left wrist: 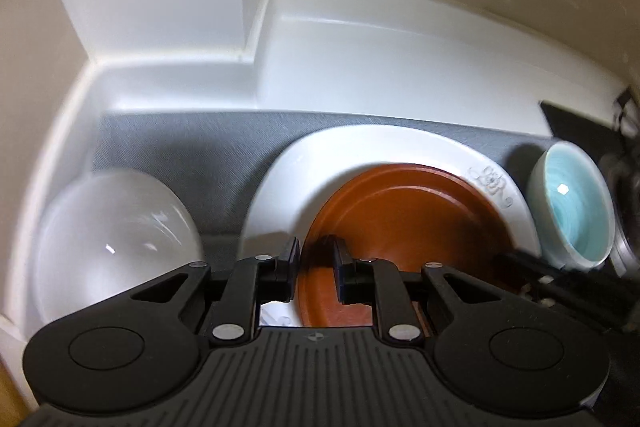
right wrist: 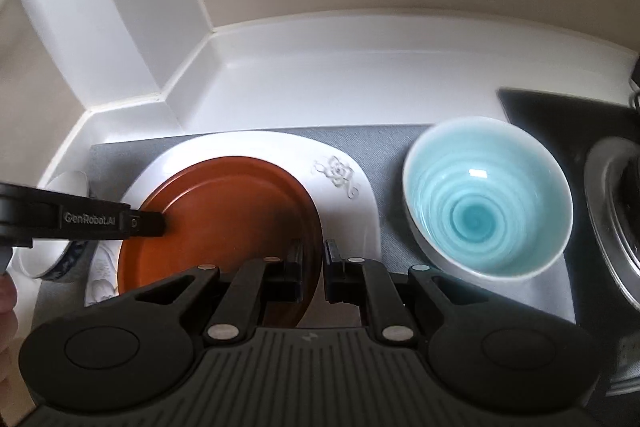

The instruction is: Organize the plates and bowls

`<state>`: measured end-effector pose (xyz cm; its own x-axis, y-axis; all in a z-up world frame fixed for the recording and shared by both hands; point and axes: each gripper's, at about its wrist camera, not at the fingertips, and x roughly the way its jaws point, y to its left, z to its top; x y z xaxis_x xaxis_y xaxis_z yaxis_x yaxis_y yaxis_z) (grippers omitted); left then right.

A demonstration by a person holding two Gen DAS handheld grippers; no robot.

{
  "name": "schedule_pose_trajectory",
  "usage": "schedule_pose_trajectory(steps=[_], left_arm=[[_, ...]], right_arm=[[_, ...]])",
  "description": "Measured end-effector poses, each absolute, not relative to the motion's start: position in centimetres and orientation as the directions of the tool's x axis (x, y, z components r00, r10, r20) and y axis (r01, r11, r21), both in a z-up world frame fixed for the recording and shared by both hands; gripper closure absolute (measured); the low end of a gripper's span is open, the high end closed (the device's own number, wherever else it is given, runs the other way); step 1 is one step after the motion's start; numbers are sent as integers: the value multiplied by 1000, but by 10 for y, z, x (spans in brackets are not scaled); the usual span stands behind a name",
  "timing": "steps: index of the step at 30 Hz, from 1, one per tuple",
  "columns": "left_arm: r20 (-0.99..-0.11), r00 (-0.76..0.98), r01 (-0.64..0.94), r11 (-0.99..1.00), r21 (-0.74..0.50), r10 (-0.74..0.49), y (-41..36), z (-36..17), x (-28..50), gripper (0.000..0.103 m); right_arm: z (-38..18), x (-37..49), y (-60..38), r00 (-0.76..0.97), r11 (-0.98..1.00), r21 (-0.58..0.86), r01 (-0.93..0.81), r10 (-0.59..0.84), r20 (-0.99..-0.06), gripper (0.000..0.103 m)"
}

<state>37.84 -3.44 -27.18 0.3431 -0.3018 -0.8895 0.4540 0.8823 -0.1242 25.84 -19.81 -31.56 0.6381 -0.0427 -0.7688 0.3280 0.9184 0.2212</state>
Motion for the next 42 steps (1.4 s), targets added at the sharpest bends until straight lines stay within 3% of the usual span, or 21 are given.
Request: schedule_pose_trajectory(steps=[2,4,5,6,8,12,14,16,18,22,24,31,33,35,42], left_arm=[[-874,350,452,878,-156,-336,-27,-267,380,77],[-853,365,461,868,-182,-373,-16,-255,377,62],[-837,375,469,860,-200,-399,-7,-247,374,47],[-818,396,469,858,-212,-418,4,-238,370,40],[-776,445,450,860,-238,-448,32,-221,360,24],[-733,510,344,888,-305,-450,96,-209,348,21],[-740,542,289,915,-282,-399,123,-213,348,26],[-749,557,260,932,-253,-359,142,-223,352,41],[-770,519,233,928,-289,-370,156,-234,359,63],[-783,512,186,936,-300,-353,166,-253,367,70],[-792,488,177,930,-321,-366,169,-262,372,71],[-795,429,168,903,-396,-429,167,-278,384,79],[-795,420,172,899,-403,-437,167,-285,388,85],[-805,414,177,905,-387,-425,164,-285,387,87],[-849,351,195,918,-346,-395,175,-277,367,87]], right_arm=[[-320,258,-199,641,908,235,347,-46,-766,89],[-323,257,-201,653,895,299,330,12,-757,79],[-323,256,-200,659,897,308,318,25,-752,65],[-321,254,-198,660,901,303,312,24,-750,53],[-317,250,-194,668,911,284,299,12,-744,43],[-296,242,-181,697,932,237,273,-22,-717,41],[-282,246,-166,716,949,234,212,12,-698,41],[-272,256,-145,721,963,228,141,58,-690,41],[-265,268,-123,728,969,236,75,109,-677,41],[-264,300,-80,719,977,213,-29,168,-674,45],[-269,320,-65,706,980,192,-56,175,-686,57],[-292,357,-40,662,987,148,-61,151,-734,70],[-299,360,-36,634,987,146,-62,151,-759,82],[-301,358,-34,611,983,165,-77,177,-771,88],[-296,336,-22,546,971,207,-120,239,-803,87]])
